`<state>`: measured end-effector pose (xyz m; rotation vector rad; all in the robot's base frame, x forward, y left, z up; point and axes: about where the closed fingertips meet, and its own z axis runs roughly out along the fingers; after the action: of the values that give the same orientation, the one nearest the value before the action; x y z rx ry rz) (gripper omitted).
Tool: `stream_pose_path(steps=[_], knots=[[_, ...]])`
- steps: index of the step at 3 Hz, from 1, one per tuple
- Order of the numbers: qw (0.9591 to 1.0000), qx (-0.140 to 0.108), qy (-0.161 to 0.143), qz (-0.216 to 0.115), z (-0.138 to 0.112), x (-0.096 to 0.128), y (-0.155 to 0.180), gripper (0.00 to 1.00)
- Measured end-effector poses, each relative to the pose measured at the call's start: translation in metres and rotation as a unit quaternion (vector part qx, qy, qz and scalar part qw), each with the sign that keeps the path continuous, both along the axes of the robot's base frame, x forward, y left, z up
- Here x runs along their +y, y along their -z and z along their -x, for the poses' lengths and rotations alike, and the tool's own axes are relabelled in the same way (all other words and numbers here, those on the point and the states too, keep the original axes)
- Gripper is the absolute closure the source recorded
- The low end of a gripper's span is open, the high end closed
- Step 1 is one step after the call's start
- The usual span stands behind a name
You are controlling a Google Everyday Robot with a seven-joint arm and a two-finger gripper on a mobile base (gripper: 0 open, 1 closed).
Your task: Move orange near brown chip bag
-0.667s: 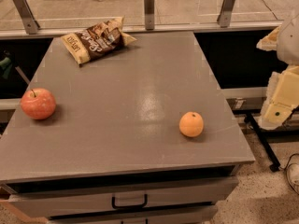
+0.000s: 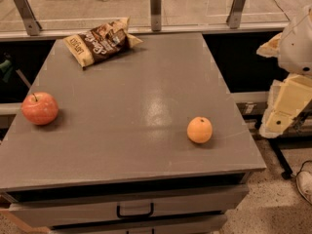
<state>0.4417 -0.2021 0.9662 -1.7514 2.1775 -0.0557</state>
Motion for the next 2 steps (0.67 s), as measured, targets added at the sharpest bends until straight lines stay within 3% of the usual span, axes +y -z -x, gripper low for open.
stream_pose_path(steps=[1, 2], knots=[[0.999, 0.009, -0.035, -0.026, -0.004, 0.02, 0.031, 0.0], [0.9968, 0.025, -0.049, -0.059, -0.01, 0.032, 0.064, 0.0]])
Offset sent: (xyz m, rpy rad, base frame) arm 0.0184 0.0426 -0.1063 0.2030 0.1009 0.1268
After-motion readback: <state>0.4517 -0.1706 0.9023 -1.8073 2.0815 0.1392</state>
